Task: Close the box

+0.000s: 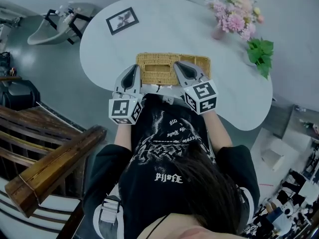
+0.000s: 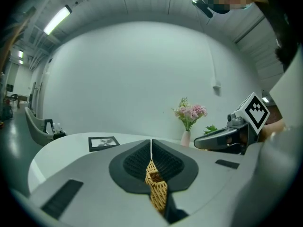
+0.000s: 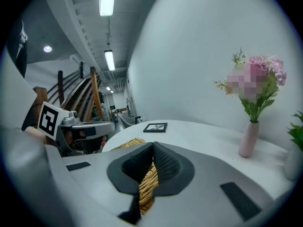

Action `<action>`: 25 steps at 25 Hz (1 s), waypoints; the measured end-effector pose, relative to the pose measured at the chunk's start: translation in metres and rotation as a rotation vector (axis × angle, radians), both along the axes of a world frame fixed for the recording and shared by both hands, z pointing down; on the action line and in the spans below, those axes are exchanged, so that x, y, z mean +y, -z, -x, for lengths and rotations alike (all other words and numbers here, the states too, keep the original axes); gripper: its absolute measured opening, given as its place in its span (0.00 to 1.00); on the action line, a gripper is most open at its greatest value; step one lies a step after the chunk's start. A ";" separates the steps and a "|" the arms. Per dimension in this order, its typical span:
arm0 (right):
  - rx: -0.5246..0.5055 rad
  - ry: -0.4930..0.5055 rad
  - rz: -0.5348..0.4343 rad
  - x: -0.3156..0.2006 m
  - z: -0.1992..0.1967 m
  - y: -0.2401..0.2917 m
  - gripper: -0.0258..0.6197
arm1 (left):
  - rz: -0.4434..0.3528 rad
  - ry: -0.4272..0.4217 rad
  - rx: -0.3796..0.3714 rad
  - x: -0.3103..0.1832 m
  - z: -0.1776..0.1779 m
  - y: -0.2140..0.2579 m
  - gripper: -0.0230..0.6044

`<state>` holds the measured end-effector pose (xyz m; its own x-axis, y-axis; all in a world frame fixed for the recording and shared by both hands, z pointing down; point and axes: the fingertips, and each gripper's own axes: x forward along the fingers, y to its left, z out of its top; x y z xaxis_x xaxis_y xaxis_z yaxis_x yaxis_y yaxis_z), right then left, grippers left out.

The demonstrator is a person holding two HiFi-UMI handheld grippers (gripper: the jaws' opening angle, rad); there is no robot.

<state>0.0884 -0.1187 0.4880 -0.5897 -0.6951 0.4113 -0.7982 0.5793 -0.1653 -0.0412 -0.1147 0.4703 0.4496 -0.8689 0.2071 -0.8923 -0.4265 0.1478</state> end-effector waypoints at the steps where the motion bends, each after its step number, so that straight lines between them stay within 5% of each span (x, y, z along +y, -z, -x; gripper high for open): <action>1: 0.011 0.002 -0.008 0.000 0.000 0.000 0.08 | -0.004 -0.005 0.007 0.000 -0.001 0.001 0.08; 25: 0.122 0.030 -0.086 0.004 -0.006 0.015 0.08 | -0.002 -0.037 0.025 0.006 -0.008 -0.002 0.08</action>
